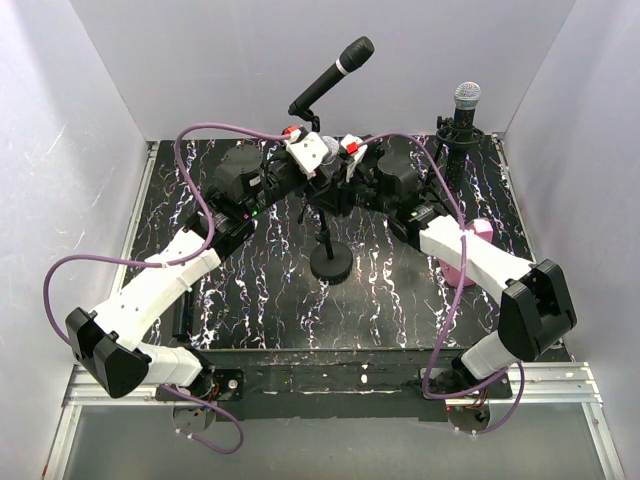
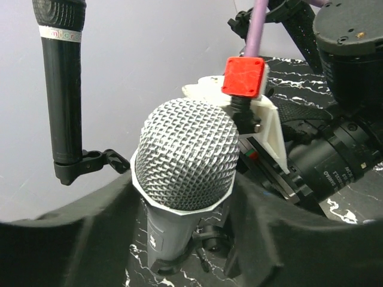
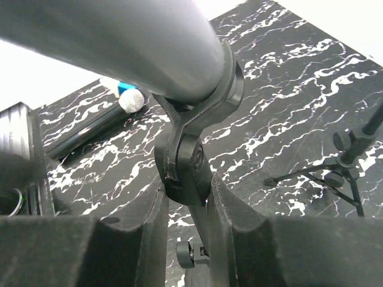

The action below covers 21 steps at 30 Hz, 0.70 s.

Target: Remove the microphone from the stand

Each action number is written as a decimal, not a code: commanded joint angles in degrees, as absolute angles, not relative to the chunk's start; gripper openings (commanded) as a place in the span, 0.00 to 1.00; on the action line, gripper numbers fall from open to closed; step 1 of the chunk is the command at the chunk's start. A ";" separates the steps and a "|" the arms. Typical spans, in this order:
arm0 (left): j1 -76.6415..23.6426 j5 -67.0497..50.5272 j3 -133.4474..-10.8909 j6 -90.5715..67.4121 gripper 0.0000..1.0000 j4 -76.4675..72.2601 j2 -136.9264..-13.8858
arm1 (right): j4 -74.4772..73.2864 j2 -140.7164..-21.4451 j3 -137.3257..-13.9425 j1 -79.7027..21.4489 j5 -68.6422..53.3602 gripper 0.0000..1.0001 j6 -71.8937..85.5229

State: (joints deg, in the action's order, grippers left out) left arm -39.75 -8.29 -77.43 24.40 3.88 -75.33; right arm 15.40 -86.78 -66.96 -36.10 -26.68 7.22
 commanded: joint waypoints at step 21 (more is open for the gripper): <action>-39.99 -26.62 -58.64 62.31 0.77 23.31 -62.57 | 5.28 -82.35 -68.64 -35.42 -6.15 0.01 18.98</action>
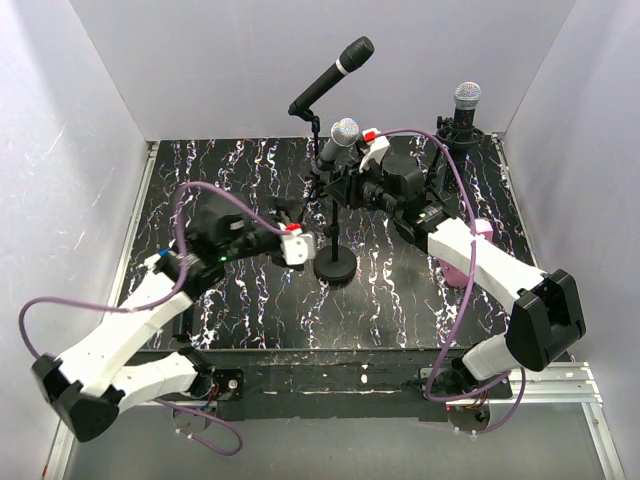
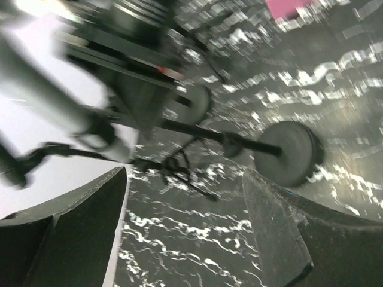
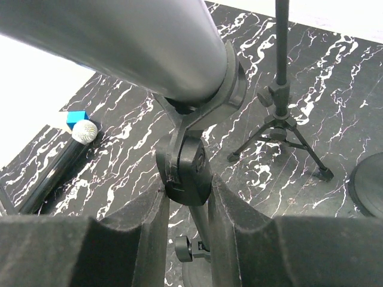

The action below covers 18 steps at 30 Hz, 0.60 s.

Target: Remove the microphone from the stand

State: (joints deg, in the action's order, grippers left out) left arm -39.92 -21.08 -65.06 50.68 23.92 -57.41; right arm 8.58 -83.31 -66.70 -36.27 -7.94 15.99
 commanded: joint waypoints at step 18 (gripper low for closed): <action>-39.55 -22.60 -53.09 63.02 0.54 0.54 -81.73 | 0.09 -85.87 -72.68 -32.52 -13.88 0.01 23.55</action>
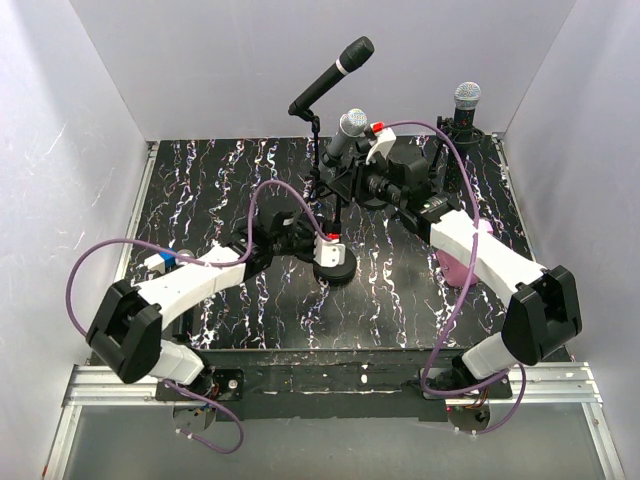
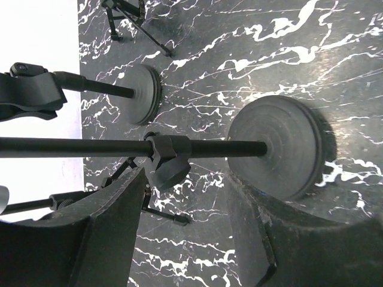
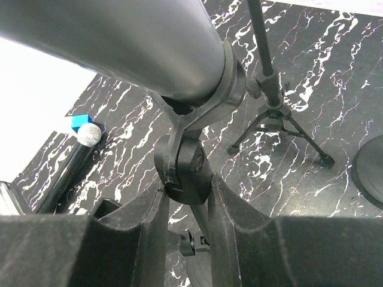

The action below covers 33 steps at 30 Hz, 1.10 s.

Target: Remove the microphone from the stand

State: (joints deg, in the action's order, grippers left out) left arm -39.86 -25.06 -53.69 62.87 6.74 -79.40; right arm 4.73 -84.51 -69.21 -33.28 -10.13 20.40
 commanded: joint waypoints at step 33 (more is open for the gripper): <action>-32.35 -22.30 -67.77 17.52 0.00 12.04 -89.91 | -0.53 -81.04 -67.42 -31.99 -16.70 0.01 18.81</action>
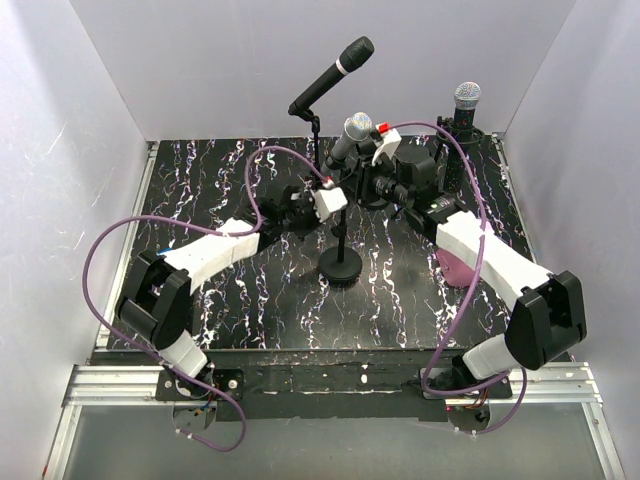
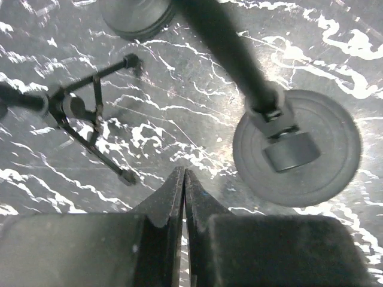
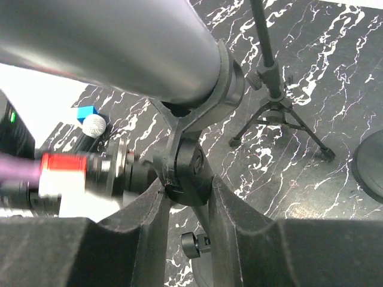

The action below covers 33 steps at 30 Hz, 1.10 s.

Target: Remove the microphone from the stand

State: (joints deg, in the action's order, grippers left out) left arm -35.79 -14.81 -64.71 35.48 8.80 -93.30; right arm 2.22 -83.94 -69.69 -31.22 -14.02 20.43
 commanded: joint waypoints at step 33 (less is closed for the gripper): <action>-28.74 -56.16 -65.92 -36.12 0.27 1.06 -99.75 | 2.02 -77.96 -63.11 -32.25 -9.49 0.01 18.19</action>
State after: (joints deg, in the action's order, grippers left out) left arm -28.86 -50.59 -67.07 -30.63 6.72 -99.39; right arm 3.73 -79.88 -65.23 -32.23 -11.27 18.09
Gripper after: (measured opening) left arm 0.333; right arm 0.339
